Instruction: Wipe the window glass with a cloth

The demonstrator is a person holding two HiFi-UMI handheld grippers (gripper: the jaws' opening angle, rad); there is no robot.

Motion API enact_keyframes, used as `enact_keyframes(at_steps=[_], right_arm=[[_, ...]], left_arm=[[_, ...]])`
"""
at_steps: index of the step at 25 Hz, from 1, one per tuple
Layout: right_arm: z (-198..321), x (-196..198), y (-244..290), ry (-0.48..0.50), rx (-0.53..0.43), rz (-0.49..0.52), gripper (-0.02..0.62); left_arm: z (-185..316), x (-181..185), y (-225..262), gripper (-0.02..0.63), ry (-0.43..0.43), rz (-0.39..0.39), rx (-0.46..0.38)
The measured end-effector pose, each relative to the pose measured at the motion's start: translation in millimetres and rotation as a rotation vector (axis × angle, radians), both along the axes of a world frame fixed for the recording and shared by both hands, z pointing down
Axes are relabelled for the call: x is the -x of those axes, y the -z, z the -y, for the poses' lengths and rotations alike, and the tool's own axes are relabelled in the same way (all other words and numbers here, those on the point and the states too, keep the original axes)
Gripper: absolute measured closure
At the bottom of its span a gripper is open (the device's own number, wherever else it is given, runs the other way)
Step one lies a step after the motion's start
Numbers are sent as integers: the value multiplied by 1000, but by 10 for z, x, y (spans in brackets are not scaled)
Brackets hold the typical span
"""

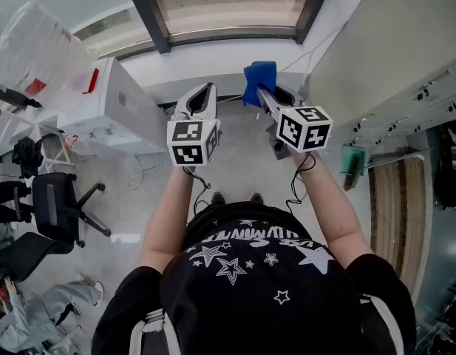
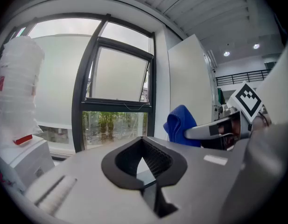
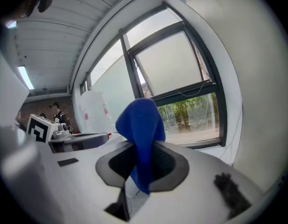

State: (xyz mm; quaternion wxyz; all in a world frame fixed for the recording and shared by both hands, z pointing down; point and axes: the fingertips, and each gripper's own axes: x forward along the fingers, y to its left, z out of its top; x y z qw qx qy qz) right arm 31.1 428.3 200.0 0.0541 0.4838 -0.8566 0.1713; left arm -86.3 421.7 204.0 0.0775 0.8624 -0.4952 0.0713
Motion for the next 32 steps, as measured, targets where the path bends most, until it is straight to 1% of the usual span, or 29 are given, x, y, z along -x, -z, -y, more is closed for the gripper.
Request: enact_keyframes(at_steps=[5, 15, 19, 21, 25, 29, 32], right_arm=[[20, -9, 33, 6, -15, -4, 522], [-43, -199, -19, -8, -2, 1, 522], [-67, -259, -57, 49, -3, 7, 522], [-72, -337, -81, 64, -8, 8, 522], [-25, -600, -121, 58, -9, 22, 522], [22, -866, -209, 70, 9, 28, 520], [60, -938, -257, 76, 21, 46, 520]], left_arm=[[41, -41, 133, 598, -8, -37, -19], [5, -217, 120, 598, -24, -25, -10], [-43, -376, 213, 598, -77, -88, -67], [-57, -480, 240, 598, -87, -91, -89], [-23, -659, 173, 598, -55, -70, -71], [-122, -875, 195, 598, -74, -113, -87], [-170, -886, 154, 598, -57, -109, -83]])
